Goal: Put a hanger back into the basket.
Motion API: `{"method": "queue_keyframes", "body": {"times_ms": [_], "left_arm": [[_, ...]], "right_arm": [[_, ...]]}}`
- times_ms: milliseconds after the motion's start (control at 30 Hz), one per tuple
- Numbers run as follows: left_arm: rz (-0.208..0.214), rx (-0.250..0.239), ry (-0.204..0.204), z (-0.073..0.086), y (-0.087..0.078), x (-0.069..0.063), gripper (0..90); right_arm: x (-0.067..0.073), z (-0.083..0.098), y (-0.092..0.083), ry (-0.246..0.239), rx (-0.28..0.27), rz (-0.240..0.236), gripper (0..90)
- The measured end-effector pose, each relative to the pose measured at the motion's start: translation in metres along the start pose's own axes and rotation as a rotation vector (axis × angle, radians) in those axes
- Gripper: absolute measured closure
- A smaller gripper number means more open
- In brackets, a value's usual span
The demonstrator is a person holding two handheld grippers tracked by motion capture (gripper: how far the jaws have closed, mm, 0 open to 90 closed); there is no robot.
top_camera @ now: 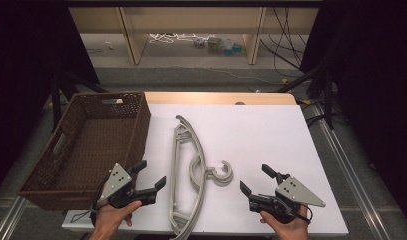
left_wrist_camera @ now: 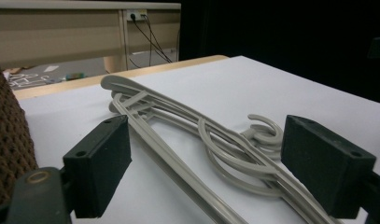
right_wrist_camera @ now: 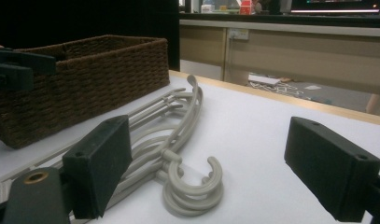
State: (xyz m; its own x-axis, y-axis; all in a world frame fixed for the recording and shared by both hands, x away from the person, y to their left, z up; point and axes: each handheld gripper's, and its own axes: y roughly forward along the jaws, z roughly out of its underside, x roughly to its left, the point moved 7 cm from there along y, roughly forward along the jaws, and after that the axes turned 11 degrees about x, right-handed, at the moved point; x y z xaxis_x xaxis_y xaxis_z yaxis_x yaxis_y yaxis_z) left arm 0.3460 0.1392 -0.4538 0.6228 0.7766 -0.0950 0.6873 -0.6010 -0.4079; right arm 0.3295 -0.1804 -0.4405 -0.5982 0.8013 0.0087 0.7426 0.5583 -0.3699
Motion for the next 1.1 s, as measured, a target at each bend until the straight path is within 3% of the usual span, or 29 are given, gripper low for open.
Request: {"method": "queue_keyframes", "body": {"times_ms": [233, 433, 567, 600, 700, 733, 767, 800, 967, 1100], "left_arm": [[0.026, 0.018, 0.003, 0.002, 0.004, -0.005, 15.9], [0.031, 0.074, 0.006, 0.005, 0.007, -0.007, 15.9], [0.041, 0.103, -0.016, 0.005, 0.009, -0.009, 16.0], [0.073, 0.133, -0.037, 0.004, 0.010, -0.014, 16.4], [0.101, 0.173, -0.057, 0.003, 0.012, -0.021, 16.3], [0.096, 0.172, -0.051, 0.002, 0.011, -0.024, 16.4], [0.097, 0.184, -0.018, 0.001, 0.011, -0.026, 16.4], [0.096, 0.186, -0.033, 0.000, 0.012, -0.030, 16.3], [0.103, 0.241, 0.003, 0.002, 0.018, -0.043, 15.9], [0.154, 0.311, 0.052, 0.003, 0.027, -0.058, 16.3]], "right_arm": [[-0.002, 0.000, 0.000, 0.000, 0.003, 0.001, 15.8], [-0.004, 0.001, 0.000, 0.001, 0.005, 0.015, 15.8], [-0.004, 0.001, 0.000, -0.002, 0.004, 0.019, 15.8], [-0.005, 0.001, 0.000, 0.001, 0.012, 0.020, 15.8], [-0.006, 0.001, -0.001, 0.000, 0.019, 0.012, 15.8], [-0.006, 0.001, 0.000, 0.000, 0.005, 0.010, 15.9], [-0.007, 0.001, 0.000, 0.005, 0.009, 0.020, 15.8], [-0.007, 0.002, 0.000, 0.001, 0.028, 0.012, 15.8], [-0.007, 0.002, 0.000, 0.001, 0.022, 0.009, 15.8], [-0.009, 0.001, 0.000, 0.018, 0.017, 0.023, 15.9]]}}
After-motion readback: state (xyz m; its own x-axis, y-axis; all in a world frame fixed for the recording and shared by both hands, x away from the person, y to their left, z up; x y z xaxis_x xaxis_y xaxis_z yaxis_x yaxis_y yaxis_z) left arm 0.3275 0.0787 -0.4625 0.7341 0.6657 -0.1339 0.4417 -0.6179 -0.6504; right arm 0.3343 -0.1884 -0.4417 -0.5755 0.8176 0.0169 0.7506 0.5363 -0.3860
